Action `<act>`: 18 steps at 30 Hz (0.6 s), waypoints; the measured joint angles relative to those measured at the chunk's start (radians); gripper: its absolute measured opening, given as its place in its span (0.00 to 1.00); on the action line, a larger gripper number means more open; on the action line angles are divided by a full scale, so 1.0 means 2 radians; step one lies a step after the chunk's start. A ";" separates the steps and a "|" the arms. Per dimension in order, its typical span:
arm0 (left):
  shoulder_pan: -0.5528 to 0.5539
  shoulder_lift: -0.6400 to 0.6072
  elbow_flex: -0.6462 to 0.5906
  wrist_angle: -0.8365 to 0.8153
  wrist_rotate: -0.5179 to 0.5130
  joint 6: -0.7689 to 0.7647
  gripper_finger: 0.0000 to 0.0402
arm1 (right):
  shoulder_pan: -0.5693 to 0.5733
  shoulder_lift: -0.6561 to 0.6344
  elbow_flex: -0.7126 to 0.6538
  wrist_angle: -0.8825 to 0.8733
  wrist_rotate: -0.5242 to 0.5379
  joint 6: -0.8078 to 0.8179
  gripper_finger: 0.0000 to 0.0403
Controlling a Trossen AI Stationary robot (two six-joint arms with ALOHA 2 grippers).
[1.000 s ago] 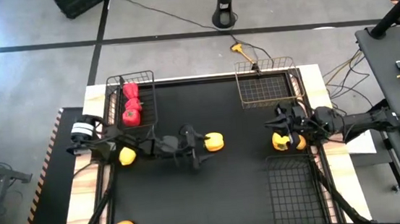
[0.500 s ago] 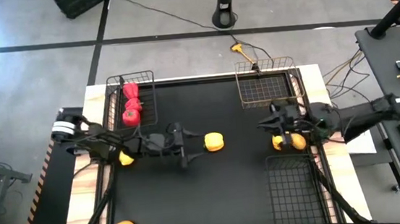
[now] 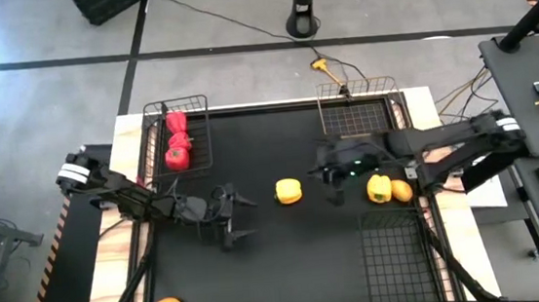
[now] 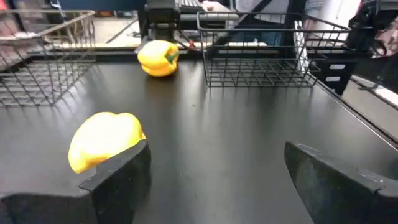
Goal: Sort produce into baskets
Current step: Put the left yellow bell pepper into the gold mesh basket
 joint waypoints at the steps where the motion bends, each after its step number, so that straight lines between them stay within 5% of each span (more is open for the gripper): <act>1: -0.002 -0.001 -0.003 -0.001 -0.008 0.002 0.87 | 0.000 0.019 0.032 -0.043 -0.001 0.005 0.19; 5: -0.003 -0.003 -0.004 -0.006 -0.034 0.013 0.87 | -0.001 0.092 0.158 -0.184 0.007 0.008 0.39; 9: -0.002 -0.004 0.000 -0.005 -0.043 0.021 0.87 | -0.003 0.156 0.239 -0.233 0.008 0.007 0.61; 18: -0.002 -0.004 -0.002 -0.016 -0.043 0.010 0.87 | -0.008 0.252 0.265 -0.252 0.019 -0.028 0.97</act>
